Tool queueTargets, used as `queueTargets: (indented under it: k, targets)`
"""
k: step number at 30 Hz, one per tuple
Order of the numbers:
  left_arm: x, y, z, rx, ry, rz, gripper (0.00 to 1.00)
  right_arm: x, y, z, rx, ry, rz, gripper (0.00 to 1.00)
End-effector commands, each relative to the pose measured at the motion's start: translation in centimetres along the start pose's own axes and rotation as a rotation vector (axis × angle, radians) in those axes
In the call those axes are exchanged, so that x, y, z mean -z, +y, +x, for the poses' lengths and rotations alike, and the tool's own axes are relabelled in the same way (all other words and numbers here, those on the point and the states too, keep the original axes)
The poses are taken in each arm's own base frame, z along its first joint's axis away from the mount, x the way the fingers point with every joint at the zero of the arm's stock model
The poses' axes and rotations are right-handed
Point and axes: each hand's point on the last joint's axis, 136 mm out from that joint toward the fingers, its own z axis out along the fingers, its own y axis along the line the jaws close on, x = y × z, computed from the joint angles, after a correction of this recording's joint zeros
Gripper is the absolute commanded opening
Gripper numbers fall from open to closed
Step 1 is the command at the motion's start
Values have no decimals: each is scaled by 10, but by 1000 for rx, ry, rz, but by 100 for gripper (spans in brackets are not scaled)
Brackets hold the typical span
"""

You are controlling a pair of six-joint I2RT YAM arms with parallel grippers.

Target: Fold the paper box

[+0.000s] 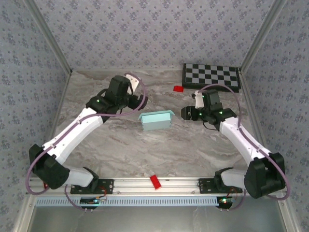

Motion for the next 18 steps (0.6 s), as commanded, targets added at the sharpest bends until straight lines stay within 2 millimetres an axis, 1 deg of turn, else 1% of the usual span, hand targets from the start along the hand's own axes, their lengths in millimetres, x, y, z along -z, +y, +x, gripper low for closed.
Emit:
queueTargets:
  k: [1,5,10,14,16,18]
  targets:
    - [2,3,36,193,110,8,89,0,18,-3,40,27,-63,56]
    - [-1,0,62,296,172,38,79,-6,32,-1,76,50,-104,53]
    - [-8,-9,86,339,222,85,68,-14,39,0,99,65,-122,47]
    - [-14,-13,99,335,265,96,59,-22,45,0,119,81,-145,41]
    - [-17,-14,103,334,277,102,57,-25,46,0,126,91,-138,41]
    - [-21,-17,105,335,282,119,51,-28,45,-1,132,96,-128,41]
